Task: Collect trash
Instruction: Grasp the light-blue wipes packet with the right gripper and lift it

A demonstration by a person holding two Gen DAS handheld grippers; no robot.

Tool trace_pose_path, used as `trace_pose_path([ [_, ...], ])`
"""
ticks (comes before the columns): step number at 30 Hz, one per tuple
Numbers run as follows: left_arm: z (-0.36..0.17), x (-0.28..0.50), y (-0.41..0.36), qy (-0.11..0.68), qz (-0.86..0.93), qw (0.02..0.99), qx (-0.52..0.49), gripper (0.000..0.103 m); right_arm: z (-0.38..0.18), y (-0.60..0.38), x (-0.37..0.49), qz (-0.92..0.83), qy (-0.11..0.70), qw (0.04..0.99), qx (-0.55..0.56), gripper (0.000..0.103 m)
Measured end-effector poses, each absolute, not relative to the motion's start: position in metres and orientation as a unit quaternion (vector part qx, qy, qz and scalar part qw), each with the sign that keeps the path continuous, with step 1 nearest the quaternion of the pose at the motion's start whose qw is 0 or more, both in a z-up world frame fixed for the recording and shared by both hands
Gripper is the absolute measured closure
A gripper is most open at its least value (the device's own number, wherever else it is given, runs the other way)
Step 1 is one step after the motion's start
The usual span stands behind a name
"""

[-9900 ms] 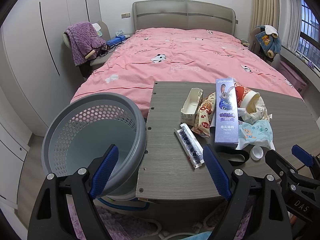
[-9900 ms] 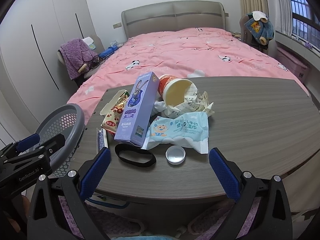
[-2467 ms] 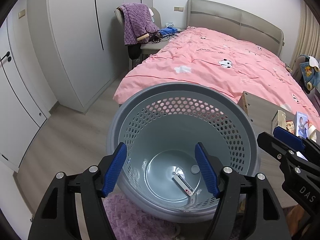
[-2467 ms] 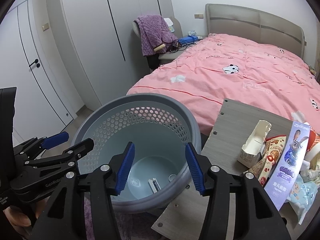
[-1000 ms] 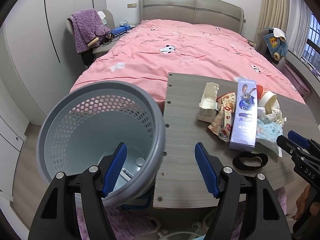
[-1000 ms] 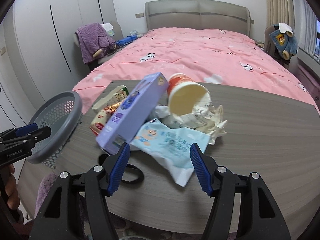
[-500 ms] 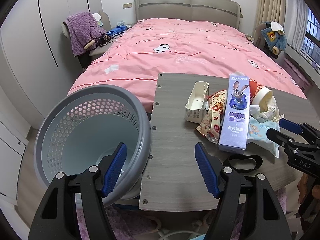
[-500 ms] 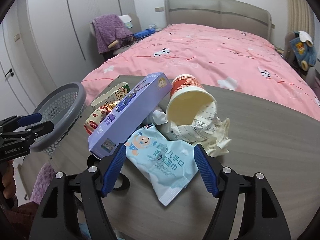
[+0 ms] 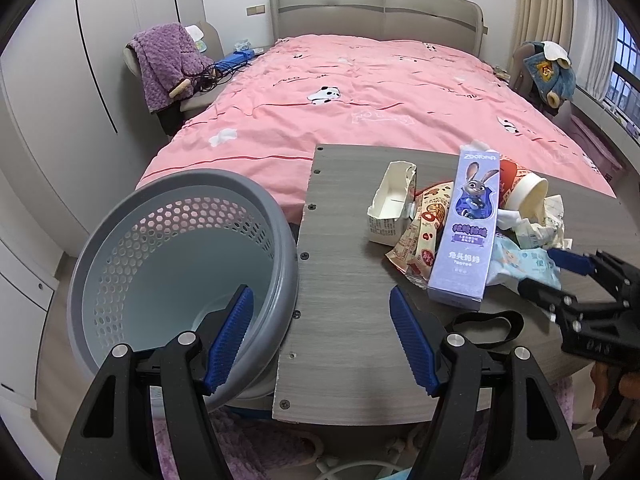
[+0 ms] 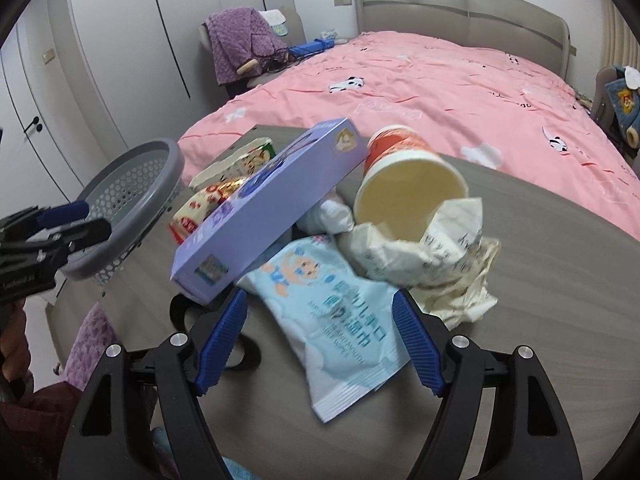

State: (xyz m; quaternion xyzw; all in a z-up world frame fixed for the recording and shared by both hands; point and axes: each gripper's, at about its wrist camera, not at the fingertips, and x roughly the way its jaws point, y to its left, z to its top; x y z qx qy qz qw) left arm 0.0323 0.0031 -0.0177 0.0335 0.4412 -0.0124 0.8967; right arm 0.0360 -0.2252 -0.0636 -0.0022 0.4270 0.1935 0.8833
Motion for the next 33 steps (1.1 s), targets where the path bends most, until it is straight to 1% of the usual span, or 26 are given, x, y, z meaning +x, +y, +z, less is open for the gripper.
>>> trace_pose_path([
  [9,-0.019,0.031,0.002,0.443,-0.017,0.896,0.035,0.035,-0.063,-0.22,0.036,0.186,0.423,0.887,-0.024,0.029],
  [18,-0.018,0.032,0.005,0.442,-0.016,0.896,0.03,0.035,-0.07,-0.209,0.052,0.189,0.432,0.879,-0.078,0.03],
  [21,-0.018,0.031,0.004,0.442,-0.017,0.897,0.031,0.035,-0.072,-0.208,0.052,0.188,0.434,0.877,-0.085,0.038],
  [22,-0.018,0.032,0.004,0.442,-0.017,0.896,0.031,0.035,-0.072,-0.208,0.051,0.187,0.433,0.877,-0.087,0.044],
  [23,-0.018,0.031,0.004,0.442,-0.018,0.896,0.031,0.035,-0.072,-0.208,0.051,0.186,0.432,0.878,-0.088,0.047],
  [25,-0.019,0.031,0.004,0.442,-0.019,0.896,0.031,0.035,-0.07,-0.21,0.049,0.186,0.429,0.88,-0.083,0.05],
  [27,-0.018,0.03,0.003,0.442,-0.02,0.896,0.031,0.035,-0.068,-0.213,0.046,0.186,0.425,0.883,-0.074,0.055],
  [28,-0.018,0.03,0.003,0.442,-0.021,0.896,0.031,0.035,-0.067,-0.212,0.043,0.184,0.423,0.884,-0.073,0.061],
  [29,-0.018,0.03,0.003,0.442,-0.021,0.896,0.031,0.035,-0.066,-0.212,0.042,0.182,0.42,0.886,-0.073,0.064],
  [33,-0.019,0.03,0.001,0.442,-0.027,0.896,0.03,0.035,-0.061,-0.216,0.034,0.174,0.414,0.892,-0.056,0.068],
])
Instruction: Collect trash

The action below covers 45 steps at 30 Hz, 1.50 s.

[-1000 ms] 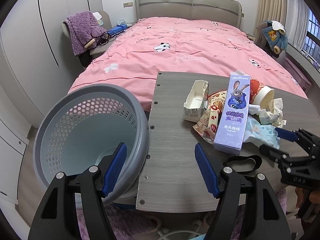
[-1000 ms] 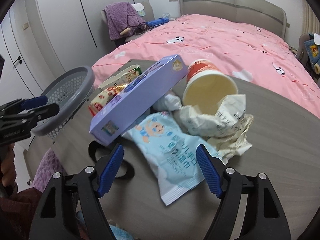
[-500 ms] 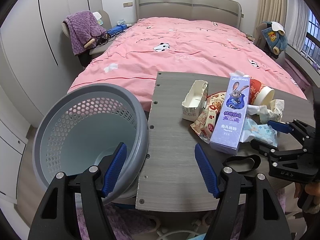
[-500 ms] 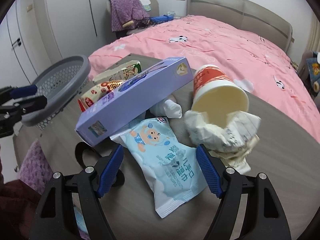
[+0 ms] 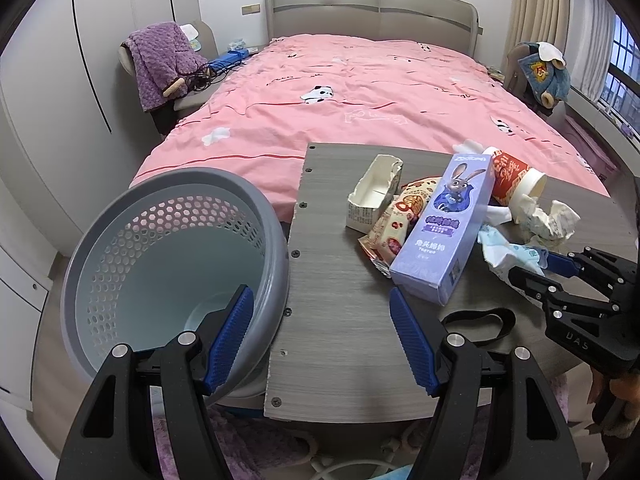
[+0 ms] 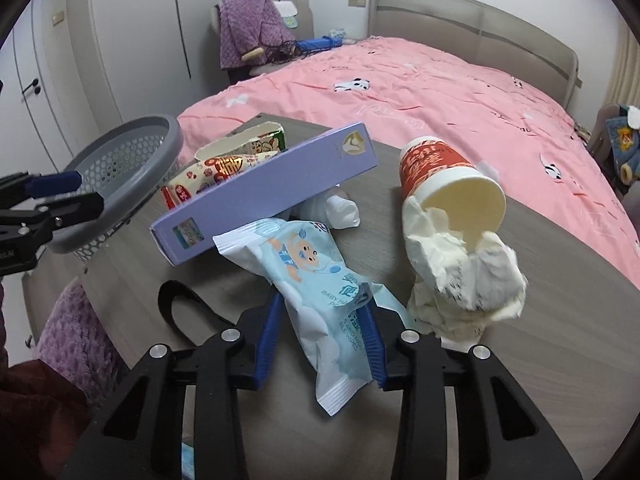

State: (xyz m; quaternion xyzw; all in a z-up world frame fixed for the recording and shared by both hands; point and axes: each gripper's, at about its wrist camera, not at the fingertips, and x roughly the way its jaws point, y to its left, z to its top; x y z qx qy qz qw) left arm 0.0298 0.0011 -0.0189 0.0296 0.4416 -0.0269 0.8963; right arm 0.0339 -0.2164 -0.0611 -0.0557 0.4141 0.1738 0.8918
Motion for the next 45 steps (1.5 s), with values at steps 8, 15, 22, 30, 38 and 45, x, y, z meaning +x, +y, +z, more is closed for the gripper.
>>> trace_pose_path([
  [8,-0.019,0.026,-0.006,0.439,-0.043,0.897,0.031,0.035,-0.048,-0.234,0.016,0.15,0.394,0.907,0.005,0.073],
  [15,-0.015,0.021,-0.011,0.433,-0.054,0.899,0.031,0.035,-0.038,-0.248,0.006,0.136,0.379,0.914,0.056,0.075],
  [22,-0.011,0.014,-0.011,0.428,-0.057,0.902,0.028,0.035,-0.046,-0.245,-0.003,0.129,0.4,0.906,0.06,0.075],
  [30,-0.011,0.01,-0.009,0.427,-0.062,0.902,0.027,0.035,-0.053,-0.232,-0.012,0.12,0.411,0.903,0.041,0.061],
  [38,-0.012,0.007,-0.007,0.427,-0.062,0.902,0.023,0.035,-0.049,-0.231,-0.006,0.138,0.408,0.903,-0.009,0.027],
  [45,-0.011,0.005,-0.008,0.426,-0.061,0.902,0.025,0.035,-0.055,-0.232,0.006,0.19,0.417,0.887,-0.056,0.023],
])
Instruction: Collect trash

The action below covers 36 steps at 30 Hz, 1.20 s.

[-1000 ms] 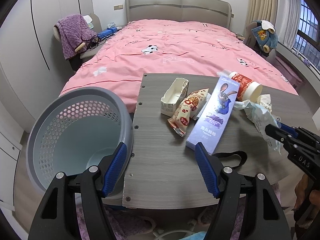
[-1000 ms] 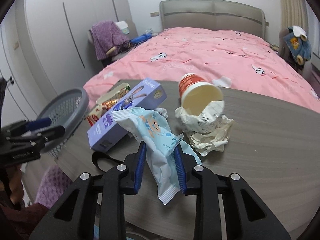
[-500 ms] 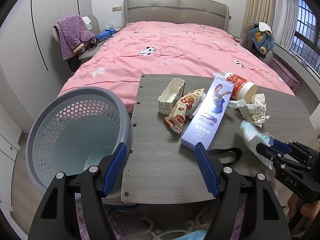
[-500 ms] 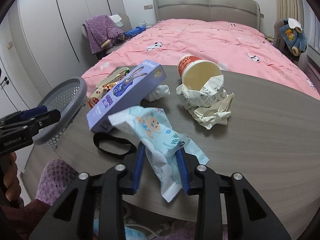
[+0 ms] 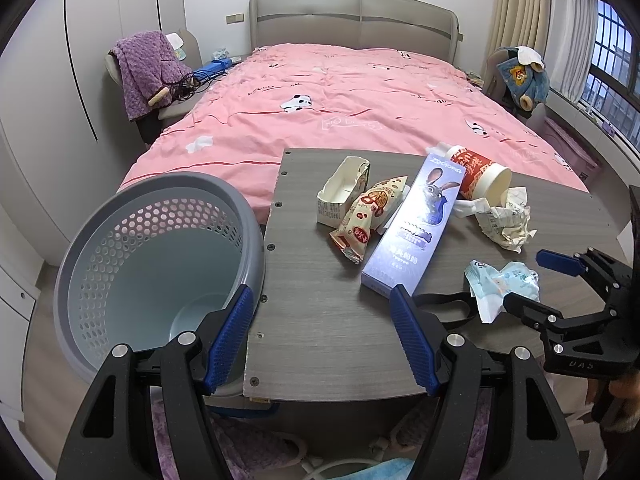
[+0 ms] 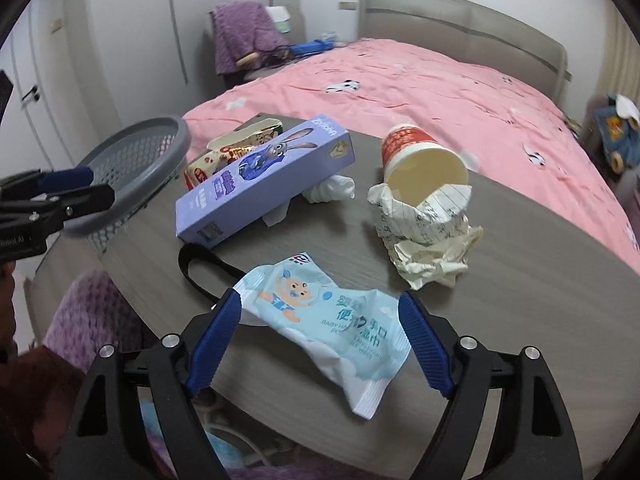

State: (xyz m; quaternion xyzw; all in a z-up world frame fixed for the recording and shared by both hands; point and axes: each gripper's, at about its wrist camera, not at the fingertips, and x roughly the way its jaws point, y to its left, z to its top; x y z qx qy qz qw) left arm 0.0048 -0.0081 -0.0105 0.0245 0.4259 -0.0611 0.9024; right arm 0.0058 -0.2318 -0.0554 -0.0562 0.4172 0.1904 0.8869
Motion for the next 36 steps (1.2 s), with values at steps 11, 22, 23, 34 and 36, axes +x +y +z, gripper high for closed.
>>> trace_pose_path([
  [11,-0.009,0.006,-0.009,0.425,-0.053,0.903,0.029,0.035,-0.065,-0.227,-0.013,0.223,0.452,0.863,-0.038,0.022],
  [22,-0.009,0.005,-0.01,0.425,-0.052,0.903,0.03,0.035,-0.068,-0.226,0.011,0.223,0.45,0.862,-0.072,0.022],
  [23,-0.009,0.005,-0.01,0.426,-0.052,0.903,0.03,0.035,-0.07,-0.226,0.014,0.225,0.453,0.86,-0.075,0.022],
  [34,-0.013,0.007,-0.018,0.434,-0.062,0.898,0.035,0.035,-0.073,-0.229,0.018,0.233,0.449,0.859,-0.08,0.047],
  [36,-0.015,0.008,-0.019,0.435,-0.066,0.897,0.035,0.035,-0.073,-0.231,0.016,0.228,0.446,0.862,-0.071,0.05],
])
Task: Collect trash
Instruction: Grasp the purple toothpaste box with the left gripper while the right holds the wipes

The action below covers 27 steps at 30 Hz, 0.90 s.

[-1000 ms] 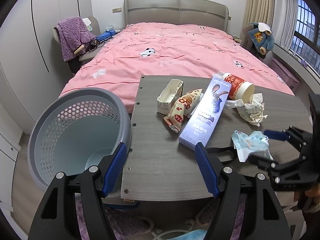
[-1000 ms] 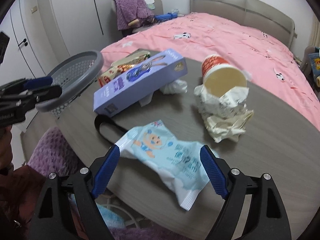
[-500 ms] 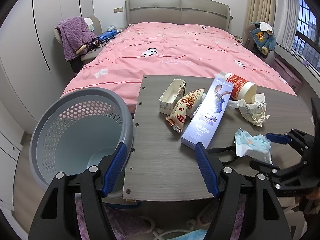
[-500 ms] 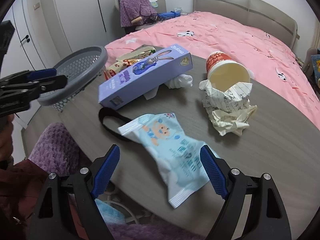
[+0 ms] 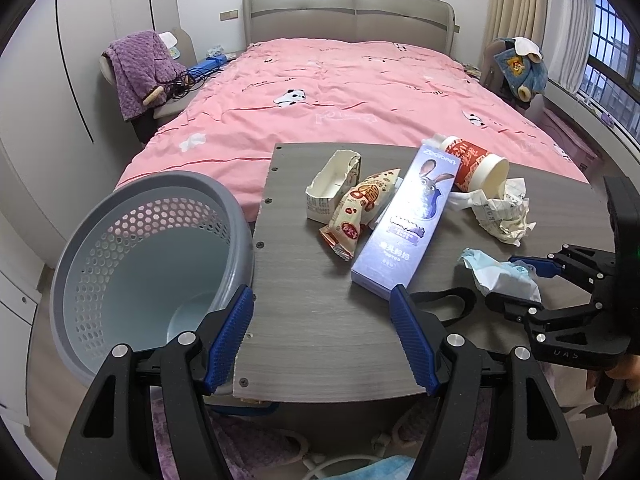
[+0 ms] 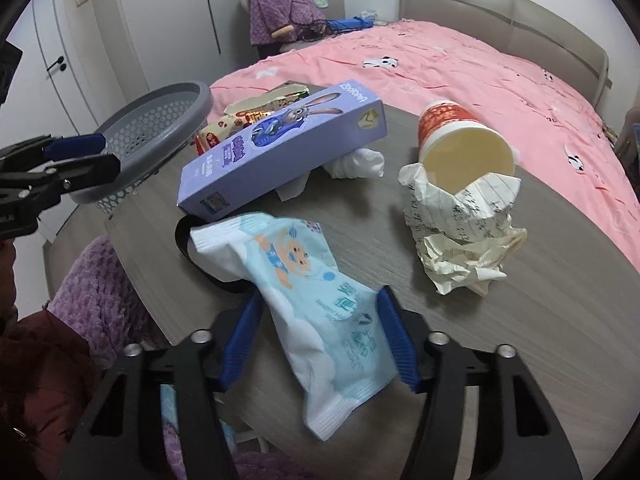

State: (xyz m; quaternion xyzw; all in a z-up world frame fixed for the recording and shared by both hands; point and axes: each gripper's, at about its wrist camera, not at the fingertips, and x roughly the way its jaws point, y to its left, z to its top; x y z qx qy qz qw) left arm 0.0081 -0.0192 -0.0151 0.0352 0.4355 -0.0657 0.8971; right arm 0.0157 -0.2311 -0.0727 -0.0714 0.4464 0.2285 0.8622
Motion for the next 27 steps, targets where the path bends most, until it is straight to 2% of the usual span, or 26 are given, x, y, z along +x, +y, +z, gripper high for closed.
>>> trace_pose_path([
  [5,-0.017,0.014,-0.025,0.435,-0.079,0.896,0.04,0.035,-0.066,-0.24,0.006,0.219,0.431,0.875,-0.026,0.055],
  [16,-0.027,0.05,-0.054,0.441,-0.122,0.888,0.053,0.035,-0.054,-0.271,-0.008,0.161,0.405,0.894,0.102,0.055],
  [27,-0.037,0.084,-0.078,0.446,-0.139,0.881,0.07,0.035,-0.058,-0.293,-0.022,0.132,0.396,0.895,0.154,0.055],
])
